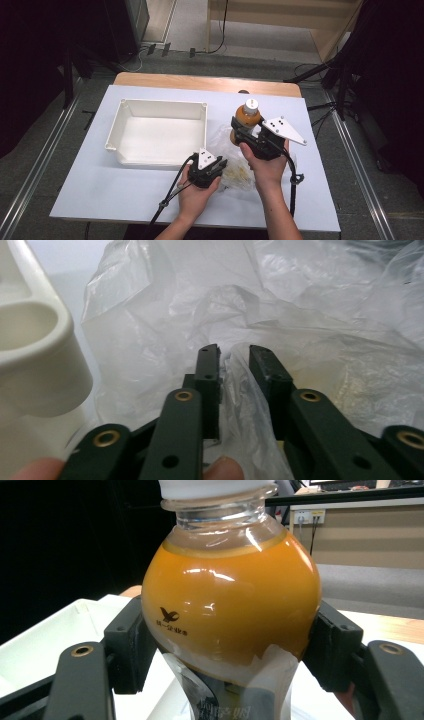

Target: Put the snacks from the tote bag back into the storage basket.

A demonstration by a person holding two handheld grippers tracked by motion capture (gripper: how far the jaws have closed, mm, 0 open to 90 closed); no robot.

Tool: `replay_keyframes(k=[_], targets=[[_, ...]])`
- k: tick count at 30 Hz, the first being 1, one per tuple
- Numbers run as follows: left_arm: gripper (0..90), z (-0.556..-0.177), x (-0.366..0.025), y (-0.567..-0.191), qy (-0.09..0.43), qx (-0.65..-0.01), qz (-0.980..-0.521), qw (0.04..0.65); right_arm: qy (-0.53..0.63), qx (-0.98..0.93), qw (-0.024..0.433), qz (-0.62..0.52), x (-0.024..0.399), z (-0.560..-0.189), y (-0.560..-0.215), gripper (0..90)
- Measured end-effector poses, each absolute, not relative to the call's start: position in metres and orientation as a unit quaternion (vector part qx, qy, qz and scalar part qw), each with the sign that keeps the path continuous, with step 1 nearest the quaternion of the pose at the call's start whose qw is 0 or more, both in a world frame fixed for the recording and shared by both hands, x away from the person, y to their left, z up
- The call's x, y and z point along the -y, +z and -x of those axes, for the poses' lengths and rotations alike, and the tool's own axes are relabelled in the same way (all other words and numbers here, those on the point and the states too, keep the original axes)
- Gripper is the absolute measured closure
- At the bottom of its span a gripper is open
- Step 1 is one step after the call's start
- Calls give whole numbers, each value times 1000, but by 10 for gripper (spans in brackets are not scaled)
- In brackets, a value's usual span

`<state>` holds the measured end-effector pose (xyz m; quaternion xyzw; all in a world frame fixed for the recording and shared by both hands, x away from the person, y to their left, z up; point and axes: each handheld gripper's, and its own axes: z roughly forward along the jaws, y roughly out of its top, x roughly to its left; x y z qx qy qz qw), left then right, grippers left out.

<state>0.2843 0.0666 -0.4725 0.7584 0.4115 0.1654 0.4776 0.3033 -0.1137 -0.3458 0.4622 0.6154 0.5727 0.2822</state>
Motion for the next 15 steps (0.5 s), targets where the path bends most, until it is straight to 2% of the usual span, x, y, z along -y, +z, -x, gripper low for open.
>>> replay_keyframes(k=[7, 12, 15], targets=[[529, -274, -80, -465, 139, -391, -743, 525, 580, -620, 261, -459, 112, -311, -351, 319], [396, -264, -86, -460, 147, -374, -738, 542, 578, -625, 257, -457, 109, -313, -354, 319], [347, -258, -91, -458, 151, -364, -738, 548, 578, -628, 257, -454, 108, -312, -354, 319]])
